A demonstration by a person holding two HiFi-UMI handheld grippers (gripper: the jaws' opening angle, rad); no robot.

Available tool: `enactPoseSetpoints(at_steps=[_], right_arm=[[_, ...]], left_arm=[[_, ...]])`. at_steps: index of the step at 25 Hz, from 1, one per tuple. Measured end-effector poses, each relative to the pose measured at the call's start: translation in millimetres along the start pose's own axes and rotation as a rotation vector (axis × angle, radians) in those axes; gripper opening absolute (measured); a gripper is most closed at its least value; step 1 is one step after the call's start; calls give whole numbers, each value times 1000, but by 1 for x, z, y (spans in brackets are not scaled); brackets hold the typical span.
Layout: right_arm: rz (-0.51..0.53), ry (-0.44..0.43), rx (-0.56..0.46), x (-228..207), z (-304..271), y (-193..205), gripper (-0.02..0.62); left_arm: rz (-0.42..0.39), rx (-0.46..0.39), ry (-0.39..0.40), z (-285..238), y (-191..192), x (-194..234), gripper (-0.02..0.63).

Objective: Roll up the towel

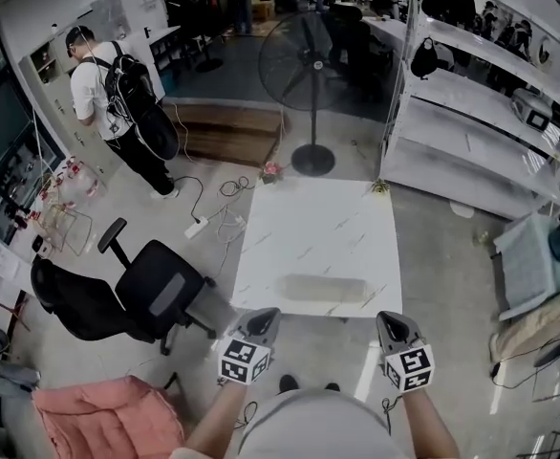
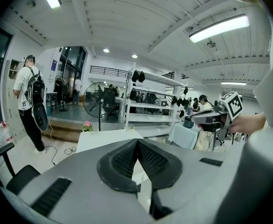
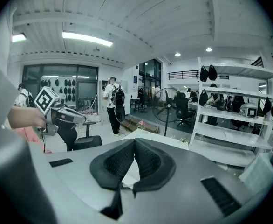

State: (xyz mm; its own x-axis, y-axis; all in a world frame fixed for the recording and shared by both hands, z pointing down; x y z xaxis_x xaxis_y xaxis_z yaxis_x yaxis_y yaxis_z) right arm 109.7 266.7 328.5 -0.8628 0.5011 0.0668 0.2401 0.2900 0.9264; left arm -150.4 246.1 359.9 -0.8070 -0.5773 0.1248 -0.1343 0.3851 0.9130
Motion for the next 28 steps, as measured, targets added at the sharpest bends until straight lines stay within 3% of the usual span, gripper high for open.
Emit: enactPoseSetpoints(at_steps=[12,28], right_arm=[[11,-47,-42,-8,17,-9,12],[10,-40,-51,-5,19,-6,11]], left_arm=[[-5,-33,2,7,-9,-27,17],[6,-17,0,8,-7,-25,17]])
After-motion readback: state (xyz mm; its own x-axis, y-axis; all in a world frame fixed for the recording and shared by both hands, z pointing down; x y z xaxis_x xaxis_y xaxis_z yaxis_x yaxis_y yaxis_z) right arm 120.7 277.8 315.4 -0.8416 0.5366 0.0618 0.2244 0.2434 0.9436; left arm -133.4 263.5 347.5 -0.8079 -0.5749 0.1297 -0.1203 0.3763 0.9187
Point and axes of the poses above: the fingertips, and each gripper's own axes: z backward along the fingers, x to its left, y out of its underside, the point moved 3 cm from there along z, backward along the fingers, and after that the axes turned 2 degrees about x, right-handed, at the moved point
